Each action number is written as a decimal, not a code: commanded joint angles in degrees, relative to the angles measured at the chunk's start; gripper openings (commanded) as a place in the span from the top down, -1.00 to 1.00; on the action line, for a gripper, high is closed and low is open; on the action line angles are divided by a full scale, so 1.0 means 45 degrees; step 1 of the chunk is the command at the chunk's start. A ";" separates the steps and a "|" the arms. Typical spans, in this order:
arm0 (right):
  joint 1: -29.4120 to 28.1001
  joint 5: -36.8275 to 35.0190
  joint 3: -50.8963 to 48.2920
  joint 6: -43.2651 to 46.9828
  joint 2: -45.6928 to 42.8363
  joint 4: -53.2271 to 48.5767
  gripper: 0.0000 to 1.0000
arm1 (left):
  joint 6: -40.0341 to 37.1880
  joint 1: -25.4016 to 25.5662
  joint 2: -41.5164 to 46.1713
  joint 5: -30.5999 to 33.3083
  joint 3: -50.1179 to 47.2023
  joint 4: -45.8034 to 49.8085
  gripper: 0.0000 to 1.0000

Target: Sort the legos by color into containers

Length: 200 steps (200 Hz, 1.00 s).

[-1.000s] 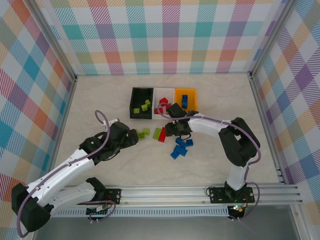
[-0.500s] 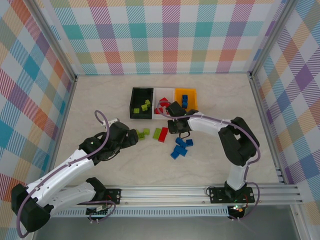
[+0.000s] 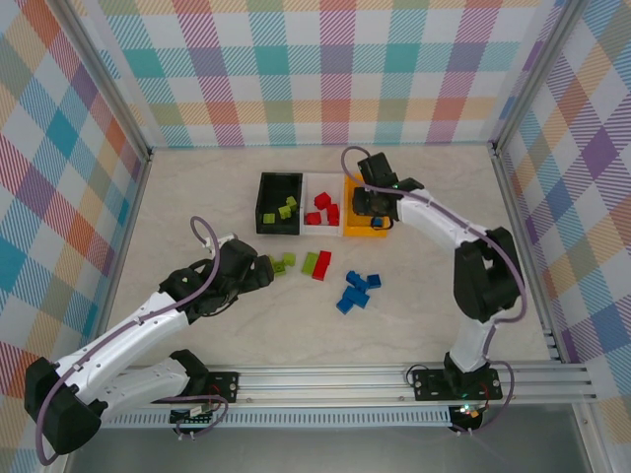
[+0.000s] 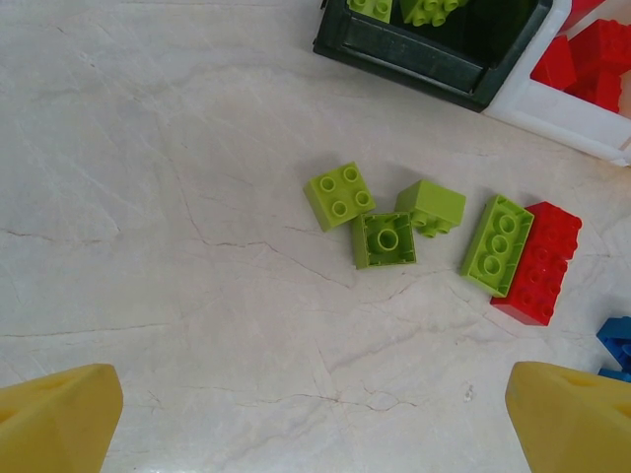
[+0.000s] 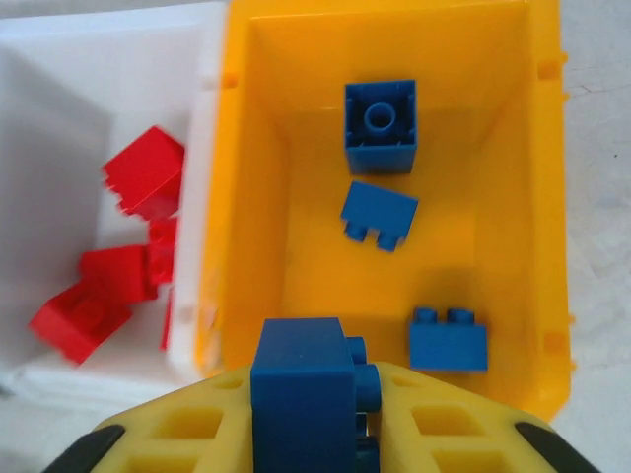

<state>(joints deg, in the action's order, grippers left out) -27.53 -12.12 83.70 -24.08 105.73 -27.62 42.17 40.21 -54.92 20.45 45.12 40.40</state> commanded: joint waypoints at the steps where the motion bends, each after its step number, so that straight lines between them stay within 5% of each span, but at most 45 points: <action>1: 0.0091 0.0203 0.1113 0.0369 0.0898 -0.0799 0.23 | -0.0287 -0.0058 0.0056 -0.0055 0.0280 0.0305 -1.00; 26: 0.0160 0.0372 0.1420 0.0535 0.0739 -0.0796 -0.19 | -0.0274 -0.0048 0.0125 -0.0071 0.0334 0.0377 -1.00; 72: -0.0664 0.1299 -0.1678 0.0078 -0.2099 -0.1066 -0.35 | -0.0292 -0.0048 -0.0014 -0.0186 0.0382 0.0133 -1.00; 122: -0.2573 0.2471 -0.5370 0.0567 -0.4108 -0.1818 -0.26 | -0.0328 -0.0048 -0.0269 -0.0328 0.0056 -0.0379 -1.00; 200: -0.3096 0.1152 -0.4919 0.1673 -0.2199 -0.1016 0.01 | -0.0307 -0.0062 -0.0395 -0.0259 -0.0198 -0.0400 -1.00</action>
<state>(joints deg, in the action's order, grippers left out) -40.93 -5.61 59.16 -19.00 93.45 -33.74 41.52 40.21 -57.25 18.96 45.12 38.68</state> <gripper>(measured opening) 0.508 0.999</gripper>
